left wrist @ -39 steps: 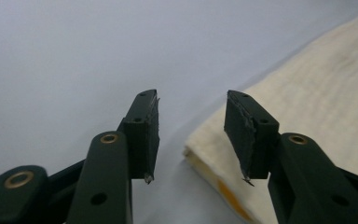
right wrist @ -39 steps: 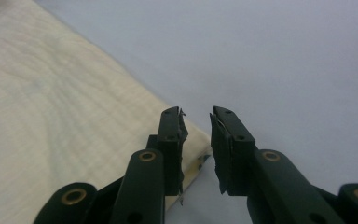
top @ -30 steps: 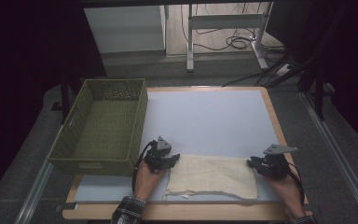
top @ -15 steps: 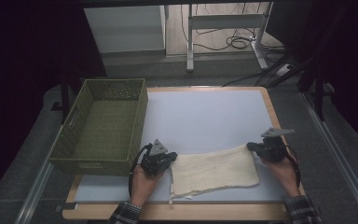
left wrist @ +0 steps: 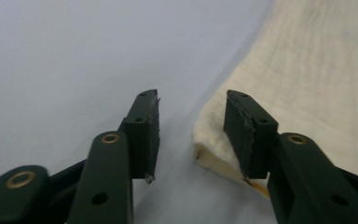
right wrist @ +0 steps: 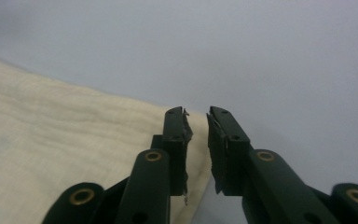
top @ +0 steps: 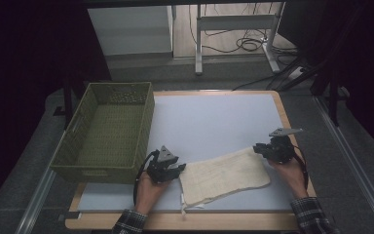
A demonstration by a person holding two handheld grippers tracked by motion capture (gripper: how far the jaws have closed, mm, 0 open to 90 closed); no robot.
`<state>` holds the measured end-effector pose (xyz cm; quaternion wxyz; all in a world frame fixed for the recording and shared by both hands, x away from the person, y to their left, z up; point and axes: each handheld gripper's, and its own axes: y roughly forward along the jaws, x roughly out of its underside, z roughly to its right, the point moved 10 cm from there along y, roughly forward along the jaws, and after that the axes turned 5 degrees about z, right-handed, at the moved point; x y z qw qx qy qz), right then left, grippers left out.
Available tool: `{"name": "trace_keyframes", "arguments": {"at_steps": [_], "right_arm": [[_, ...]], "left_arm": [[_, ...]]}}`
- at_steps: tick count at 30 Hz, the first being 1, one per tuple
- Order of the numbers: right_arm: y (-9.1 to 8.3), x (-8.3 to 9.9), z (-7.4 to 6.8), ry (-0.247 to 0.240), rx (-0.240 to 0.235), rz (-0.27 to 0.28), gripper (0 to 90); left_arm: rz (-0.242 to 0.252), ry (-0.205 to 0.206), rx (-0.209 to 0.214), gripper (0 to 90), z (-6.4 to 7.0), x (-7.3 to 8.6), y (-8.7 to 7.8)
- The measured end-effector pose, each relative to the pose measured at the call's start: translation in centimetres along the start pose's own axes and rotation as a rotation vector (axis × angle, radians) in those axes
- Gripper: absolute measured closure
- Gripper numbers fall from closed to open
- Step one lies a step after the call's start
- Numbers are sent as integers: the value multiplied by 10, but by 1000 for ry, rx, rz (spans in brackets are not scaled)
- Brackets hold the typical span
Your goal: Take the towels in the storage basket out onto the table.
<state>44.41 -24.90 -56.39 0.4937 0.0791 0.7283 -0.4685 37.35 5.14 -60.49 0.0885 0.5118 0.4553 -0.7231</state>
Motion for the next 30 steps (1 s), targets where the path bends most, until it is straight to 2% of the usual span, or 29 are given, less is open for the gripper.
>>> {"name": "trace_keyframes", "arguments": {"at_steps": [2,4,5,7,9,12,20,26,30], "right_arm": [[-4,1,-2,2,-5,5,705],[-8,4,-5,-3,-6,6,673],[-10,5,-6,-6,-6,3,659],[-12,9,-11,-6,-16,-6,624],[-15,14,-17,-11,-28,-18,604],[-17,20,-27,-18,-47,-26,580],[-18,32,-65,-56,-110,-36,553],[-14,35,-94,-95,-166,-45,564],[-10,35,-115,-114,-212,-46,587]], "left_arm": [[-30,13,-20,505,-3,4,3],[-34,4,-23,469,-5,4,4],[-39,-15,-26,434,-6,5,5],[-42,-28,1,385,-6,5,5],[-50,-3,-8,352,-5,5,5],[-48,-5,-9,345,-5,6,6],[-48,-6,-17,337,-6,6,6],[-53,-24,-50,256,-9,6,7],[-55,-23,-49,252,-9,7,7]]}}
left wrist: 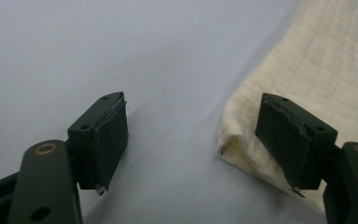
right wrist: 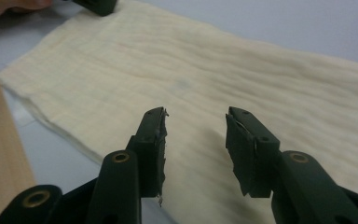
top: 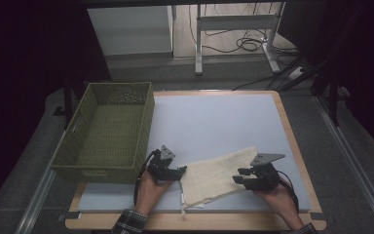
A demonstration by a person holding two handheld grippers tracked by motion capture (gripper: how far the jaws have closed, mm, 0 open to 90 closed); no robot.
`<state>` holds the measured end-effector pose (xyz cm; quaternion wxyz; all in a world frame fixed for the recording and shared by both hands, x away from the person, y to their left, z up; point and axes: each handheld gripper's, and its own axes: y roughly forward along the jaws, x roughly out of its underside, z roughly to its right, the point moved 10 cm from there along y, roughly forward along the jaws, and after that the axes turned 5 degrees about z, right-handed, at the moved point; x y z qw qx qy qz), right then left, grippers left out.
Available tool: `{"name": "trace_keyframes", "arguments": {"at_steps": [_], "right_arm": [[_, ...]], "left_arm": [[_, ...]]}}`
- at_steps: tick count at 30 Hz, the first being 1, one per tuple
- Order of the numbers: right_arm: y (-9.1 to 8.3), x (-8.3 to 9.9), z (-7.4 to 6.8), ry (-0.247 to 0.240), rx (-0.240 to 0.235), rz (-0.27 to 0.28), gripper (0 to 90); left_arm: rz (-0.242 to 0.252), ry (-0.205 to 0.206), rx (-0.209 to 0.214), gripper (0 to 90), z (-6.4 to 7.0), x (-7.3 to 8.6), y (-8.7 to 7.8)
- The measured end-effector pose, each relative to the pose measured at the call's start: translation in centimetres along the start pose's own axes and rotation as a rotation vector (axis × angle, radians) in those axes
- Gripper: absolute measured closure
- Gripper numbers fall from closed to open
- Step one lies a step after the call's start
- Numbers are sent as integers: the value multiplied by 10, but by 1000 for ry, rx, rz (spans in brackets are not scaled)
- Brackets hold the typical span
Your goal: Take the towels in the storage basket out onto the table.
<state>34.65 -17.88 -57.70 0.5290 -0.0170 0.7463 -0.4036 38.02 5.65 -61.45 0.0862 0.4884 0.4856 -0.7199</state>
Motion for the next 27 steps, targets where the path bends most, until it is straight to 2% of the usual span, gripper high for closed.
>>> {"name": "trace_keyframes", "arguments": {"at_steps": [6,17,23,27], "right_arm": [[16,-6,-34,-45,-80,-2,636],[50,-16,-102,-112,-241,-51,692],[67,-17,-131,-138,-306,-75,694],[76,-19,-145,-154,-330,-82,687]], "left_arm": [[1,-1,1,253,0,0,0],[0,-1,2,253,0,0,0],[2,-1,3,253,0,0,0],[-1,-1,2,253,0,0,0]]}}
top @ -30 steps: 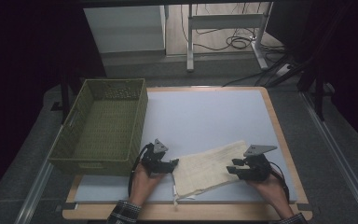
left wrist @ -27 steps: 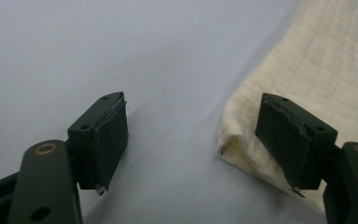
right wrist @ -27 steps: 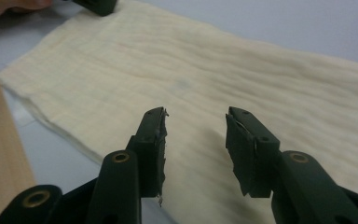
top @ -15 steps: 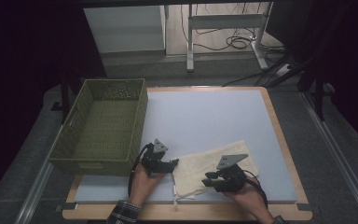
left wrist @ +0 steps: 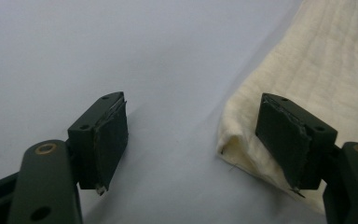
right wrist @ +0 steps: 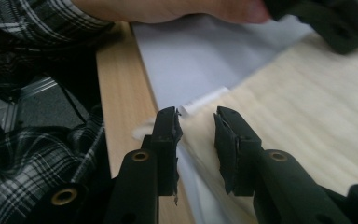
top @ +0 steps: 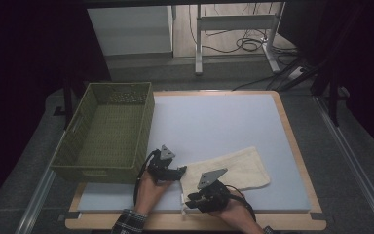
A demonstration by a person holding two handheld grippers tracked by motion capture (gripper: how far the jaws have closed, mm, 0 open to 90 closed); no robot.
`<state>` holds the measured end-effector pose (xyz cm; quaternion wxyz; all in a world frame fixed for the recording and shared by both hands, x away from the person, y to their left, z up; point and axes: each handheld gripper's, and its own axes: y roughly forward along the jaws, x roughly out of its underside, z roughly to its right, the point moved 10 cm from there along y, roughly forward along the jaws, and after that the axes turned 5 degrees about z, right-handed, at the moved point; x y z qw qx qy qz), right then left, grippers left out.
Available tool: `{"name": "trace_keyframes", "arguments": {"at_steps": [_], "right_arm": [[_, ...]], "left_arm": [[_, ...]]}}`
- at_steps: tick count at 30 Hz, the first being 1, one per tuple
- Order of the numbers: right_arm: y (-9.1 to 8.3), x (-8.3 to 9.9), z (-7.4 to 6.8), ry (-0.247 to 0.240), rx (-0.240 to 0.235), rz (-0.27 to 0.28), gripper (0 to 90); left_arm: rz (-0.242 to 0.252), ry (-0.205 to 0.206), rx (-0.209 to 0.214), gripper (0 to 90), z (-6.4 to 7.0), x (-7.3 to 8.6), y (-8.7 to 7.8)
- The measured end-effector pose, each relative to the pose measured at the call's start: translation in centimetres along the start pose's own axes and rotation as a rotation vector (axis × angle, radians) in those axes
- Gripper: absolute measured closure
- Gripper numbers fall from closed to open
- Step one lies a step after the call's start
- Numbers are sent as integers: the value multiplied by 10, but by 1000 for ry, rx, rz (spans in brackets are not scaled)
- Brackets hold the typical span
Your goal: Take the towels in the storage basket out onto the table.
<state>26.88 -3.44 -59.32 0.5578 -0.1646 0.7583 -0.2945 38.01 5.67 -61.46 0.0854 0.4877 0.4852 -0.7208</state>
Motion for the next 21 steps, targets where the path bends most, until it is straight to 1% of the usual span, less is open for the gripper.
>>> {"name": "trace_keyframes", "arguments": {"at_steps": [4,6,7,9,11,12,13,14,15,18,19,20,21], "right_arm": [[8,-1,-4,-14,3,-15,656],[12,3,-5,-45,27,-42,654],[13,3,-5,-55,34,-34,655],[13,3,-5,-61,51,-37,691],[13,3,-3,-89,88,-38,753],[13,3,-2,-92,103,-36,789],[13,4,-2,-90,108,-35,807],[13,4,-2,-85,109,-34,820],[13,4,-2,-78,108,-29,833],[12,4,-2,-74,110,-29,851],[12,4,-2,-72,111,-29,852],[12,4,-2,-69,109,-29,854],[12,3,-2,-62,105,-29,855]], "left_arm": [[1,0,-1,253,0,0,0],[0,0,0,253,0,0,0],[0,-1,0,253,0,0,0],[4,0,1,254,0,0,0],[3,10,3,263,1,0,0],[9,17,13,304,3,0,-1],[14,33,28,359,5,-1,-1],[19,44,46,423,9,-1,-2],[20,48,55,492,11,-1,-3],[24,34,81,633,16,-1,-4],[26,28,109,704,18,-1,-4],[26,27,125,817,21,-1,-4],[29,24,120,847,21,-2,-4]]}}
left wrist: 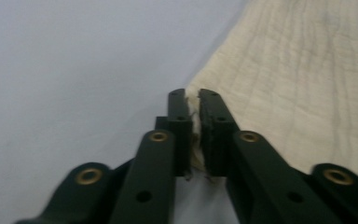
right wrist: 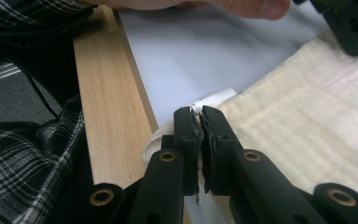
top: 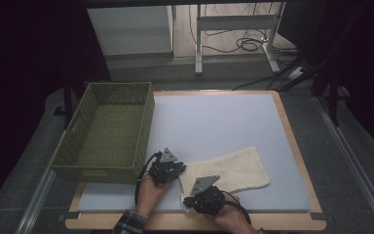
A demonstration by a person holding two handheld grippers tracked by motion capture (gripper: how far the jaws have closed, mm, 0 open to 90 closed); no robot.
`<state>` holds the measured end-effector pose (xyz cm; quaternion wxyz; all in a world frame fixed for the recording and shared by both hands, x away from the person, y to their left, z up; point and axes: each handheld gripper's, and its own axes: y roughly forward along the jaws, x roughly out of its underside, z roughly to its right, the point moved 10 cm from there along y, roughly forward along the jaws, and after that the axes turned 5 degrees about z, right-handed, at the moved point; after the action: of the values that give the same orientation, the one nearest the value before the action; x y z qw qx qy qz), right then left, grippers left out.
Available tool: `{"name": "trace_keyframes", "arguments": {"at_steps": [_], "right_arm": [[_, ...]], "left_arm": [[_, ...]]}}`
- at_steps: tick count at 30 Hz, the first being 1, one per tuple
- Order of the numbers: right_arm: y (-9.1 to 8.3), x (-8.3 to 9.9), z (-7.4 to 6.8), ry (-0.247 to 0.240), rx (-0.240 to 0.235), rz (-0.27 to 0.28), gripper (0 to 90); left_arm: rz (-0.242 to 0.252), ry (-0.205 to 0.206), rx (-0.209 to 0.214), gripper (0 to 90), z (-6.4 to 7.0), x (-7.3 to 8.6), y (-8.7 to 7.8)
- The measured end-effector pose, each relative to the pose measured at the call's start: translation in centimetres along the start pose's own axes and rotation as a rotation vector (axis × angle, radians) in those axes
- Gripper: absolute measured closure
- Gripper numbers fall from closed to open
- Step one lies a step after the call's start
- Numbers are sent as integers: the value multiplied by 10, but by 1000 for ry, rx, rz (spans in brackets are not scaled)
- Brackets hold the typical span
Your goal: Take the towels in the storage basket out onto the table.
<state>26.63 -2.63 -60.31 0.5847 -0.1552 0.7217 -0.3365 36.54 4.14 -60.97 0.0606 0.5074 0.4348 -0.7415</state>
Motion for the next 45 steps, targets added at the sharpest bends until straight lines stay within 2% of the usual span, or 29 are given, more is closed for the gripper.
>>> {"name": "trace_keyframes", "arguments": {"at_steps": [4,10,14,19,30,37,45], "right_arm": [[0,-4,0,10,-19,12,856],[-4,-21,-3,11,-36,58,855],[-13,-26,-2,16,-38,90,855],[-32,-27,7,29,-14,122,855],[-68,-15,34,69,71,166,856],[-90,-1,54,124,118,190,858],[-107,13,65,154,148,204,859]], "left_arm": [[31,2,-28,868,-2,-5,-2],[75,5,-59,867,-5,-19,-17],[89,9,-60,867,-4,-26,-21],[110,28,-48,865,0,-40,-18],[148,98,5,865,17,-79,4],[127,127,23,866,24,-89,28],[115,162,57,866,38,-101,51]]}}
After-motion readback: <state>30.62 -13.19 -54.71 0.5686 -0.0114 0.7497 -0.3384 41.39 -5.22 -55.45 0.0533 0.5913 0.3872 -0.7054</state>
